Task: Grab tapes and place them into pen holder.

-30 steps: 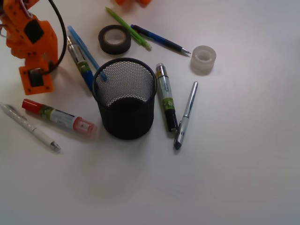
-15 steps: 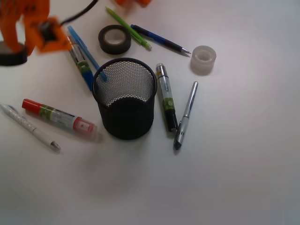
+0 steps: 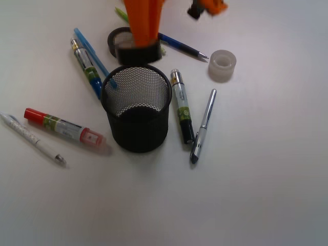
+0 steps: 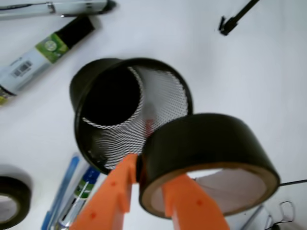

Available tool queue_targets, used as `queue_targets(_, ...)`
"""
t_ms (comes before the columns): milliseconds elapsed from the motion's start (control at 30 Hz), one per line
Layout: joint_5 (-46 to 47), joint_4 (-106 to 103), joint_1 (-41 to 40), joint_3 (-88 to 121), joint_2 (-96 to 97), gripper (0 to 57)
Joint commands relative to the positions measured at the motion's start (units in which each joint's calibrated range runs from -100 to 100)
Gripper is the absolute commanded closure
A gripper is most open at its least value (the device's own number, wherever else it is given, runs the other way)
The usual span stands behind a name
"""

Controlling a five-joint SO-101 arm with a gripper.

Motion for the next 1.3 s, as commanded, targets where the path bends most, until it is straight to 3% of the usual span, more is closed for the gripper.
queue_targets(0,-1.9,0.2,0.7,7.3,-2.9,57.2)
queue_targets(433,-2.0,-4.0,1.1,15.8,-2.9,56.0)
queue_targets(600,-2.1,-3.5,0.2,15.9,-2.9,40.4)
queue_targets(667,-2.1,-3.5,0.0,15.9,-2.9,37.6)
queue_targets(900,-1.7,-4.0,0.8,13.8,-4.4,37.0)
queue_targets(1133,1.2,1.2,7.1,-0.5,-12.1,37.0)
queue_targets(1267,1.2,1.0,12.4,14.1,-19.5,37.0)
